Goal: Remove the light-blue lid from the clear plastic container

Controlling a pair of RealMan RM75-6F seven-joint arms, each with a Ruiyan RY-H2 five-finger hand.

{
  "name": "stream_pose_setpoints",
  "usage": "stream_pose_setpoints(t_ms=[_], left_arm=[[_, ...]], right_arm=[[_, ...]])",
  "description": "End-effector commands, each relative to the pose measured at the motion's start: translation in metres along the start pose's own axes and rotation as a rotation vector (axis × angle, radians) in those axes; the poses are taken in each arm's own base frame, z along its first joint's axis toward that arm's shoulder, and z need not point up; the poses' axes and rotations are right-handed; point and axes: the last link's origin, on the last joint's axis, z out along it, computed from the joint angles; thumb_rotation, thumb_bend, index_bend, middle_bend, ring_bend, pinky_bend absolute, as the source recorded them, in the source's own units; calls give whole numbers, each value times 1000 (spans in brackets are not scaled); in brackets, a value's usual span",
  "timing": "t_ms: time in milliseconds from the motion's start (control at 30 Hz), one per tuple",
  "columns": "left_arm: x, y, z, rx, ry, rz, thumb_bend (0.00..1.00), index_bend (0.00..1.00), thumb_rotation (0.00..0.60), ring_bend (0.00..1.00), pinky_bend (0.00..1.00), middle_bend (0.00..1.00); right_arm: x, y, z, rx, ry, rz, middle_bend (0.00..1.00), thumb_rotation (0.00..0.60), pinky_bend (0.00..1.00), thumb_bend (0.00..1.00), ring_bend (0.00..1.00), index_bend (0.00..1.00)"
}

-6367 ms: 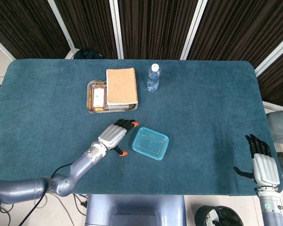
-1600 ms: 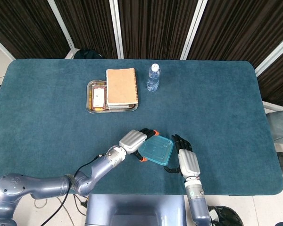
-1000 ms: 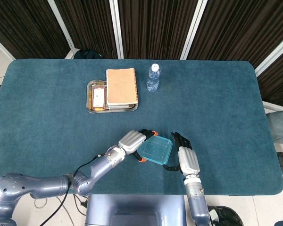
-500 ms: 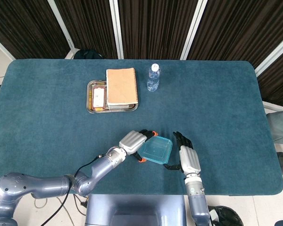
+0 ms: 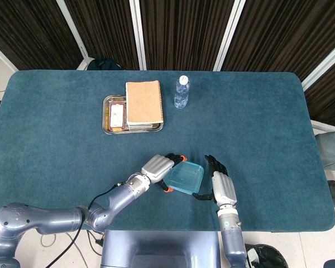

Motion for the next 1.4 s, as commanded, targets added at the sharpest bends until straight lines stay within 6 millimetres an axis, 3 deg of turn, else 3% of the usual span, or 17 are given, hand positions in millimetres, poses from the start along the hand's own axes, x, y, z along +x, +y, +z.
stream_pose_setpoints(t_ms=[33, 533, 933, 1400], left_arm=[[5, 1, 0, 1, 0, -25, 181, 187, 600, 195, 389, 257], [11, -3, 1, 9, -16, -14, 150, 122, 600, 125, 331, 182], [14, -3, 1, 16, -1, -9, 26, 4, 600, 44, 263, 60], [12, -2, 2, 20, -8, -6, 8, 0, 600, 23, 249, 37]], right_arm=[[1, 2, 0, 35, 16, -37, 0, 600, 0, 219, 0, 0], [-4, 14, -1, 117, 49, -63, 0, 600, 0, 218, 0, 0], [-2, 16, -2, 132, 58, -48, 0, 600, 0, 219, 0, 0], [-4, 15, 0, 130, 54, -47, 0, 600, 0, 218, 0, 0]])
